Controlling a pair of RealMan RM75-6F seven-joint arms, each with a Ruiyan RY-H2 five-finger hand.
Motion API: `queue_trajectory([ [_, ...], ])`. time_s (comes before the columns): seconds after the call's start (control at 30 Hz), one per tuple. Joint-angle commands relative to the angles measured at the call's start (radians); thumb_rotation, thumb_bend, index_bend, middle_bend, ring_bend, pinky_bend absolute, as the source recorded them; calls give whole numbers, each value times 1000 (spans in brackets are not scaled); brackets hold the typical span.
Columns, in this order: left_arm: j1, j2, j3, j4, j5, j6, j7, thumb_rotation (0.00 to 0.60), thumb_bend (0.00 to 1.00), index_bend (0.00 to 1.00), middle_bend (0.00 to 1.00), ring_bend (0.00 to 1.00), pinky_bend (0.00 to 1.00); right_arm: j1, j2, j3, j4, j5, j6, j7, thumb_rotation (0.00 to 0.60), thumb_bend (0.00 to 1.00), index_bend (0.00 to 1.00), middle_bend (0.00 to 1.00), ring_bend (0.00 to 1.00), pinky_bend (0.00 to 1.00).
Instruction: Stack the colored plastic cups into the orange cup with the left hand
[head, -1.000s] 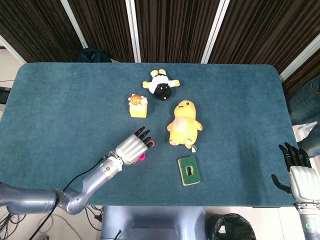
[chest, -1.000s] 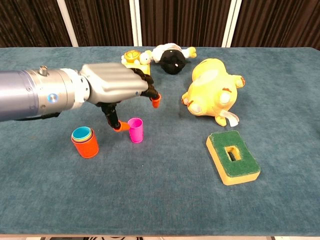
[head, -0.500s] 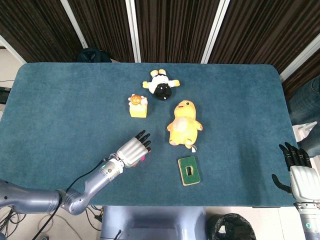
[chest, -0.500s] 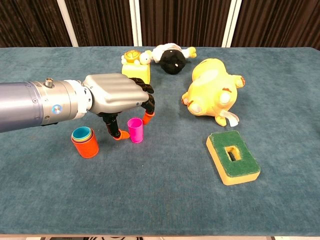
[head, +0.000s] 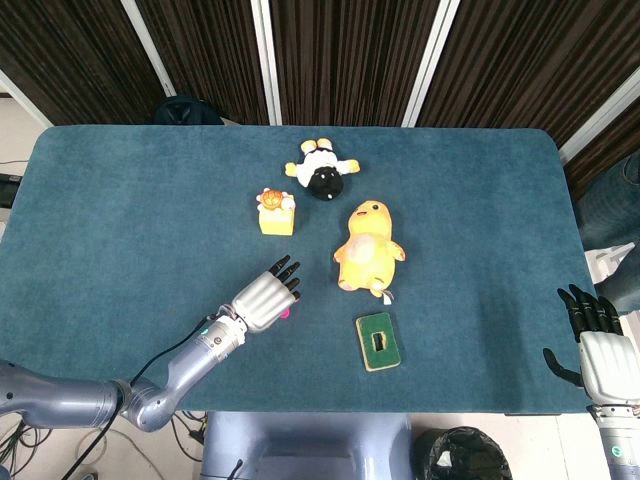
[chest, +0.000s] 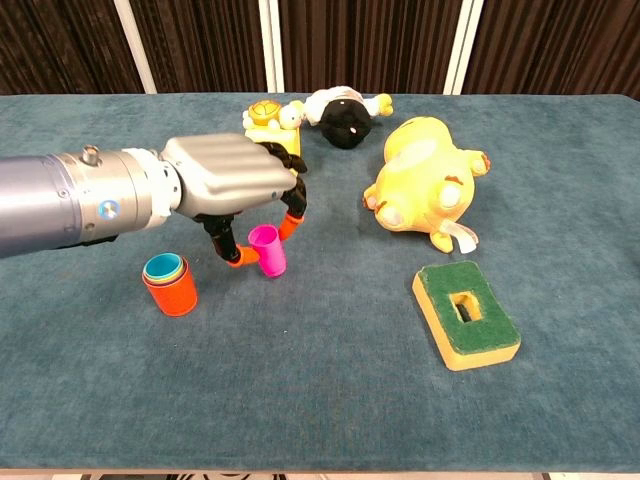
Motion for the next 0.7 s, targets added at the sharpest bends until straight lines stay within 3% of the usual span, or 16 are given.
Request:
queue_trajectory([
  [0.03,2,49,-9,-67,18,18,-5,600,316,485,249,0,21,0,-1,0,0,1,-2,0,600,373,60,43,71,36],
  [0.17,8,122,-3,-164,36,39,7,600,316,485,253,0,21,1,-1,-1,0,0,-3,-1,600,373,60,44,72,36],
  [0.37,62,308,67,-355,63,114,57,600,316,484,254,0,21,-2,3,-1,-5,-2,4,2,600,372,60,44,72,36],
  [0.53,117,403,112,-415,117,158,22,600,316,484,254,0,20,-2,3,-4,-9,-6,3,-2,600,373,60,43,71,36],
  [0.7,153,444,146,-413,188,153,-41,600,316,484,254,0,21,0,1,-5,-10,-7,0,-12,600,372,60,43,71,36],
])
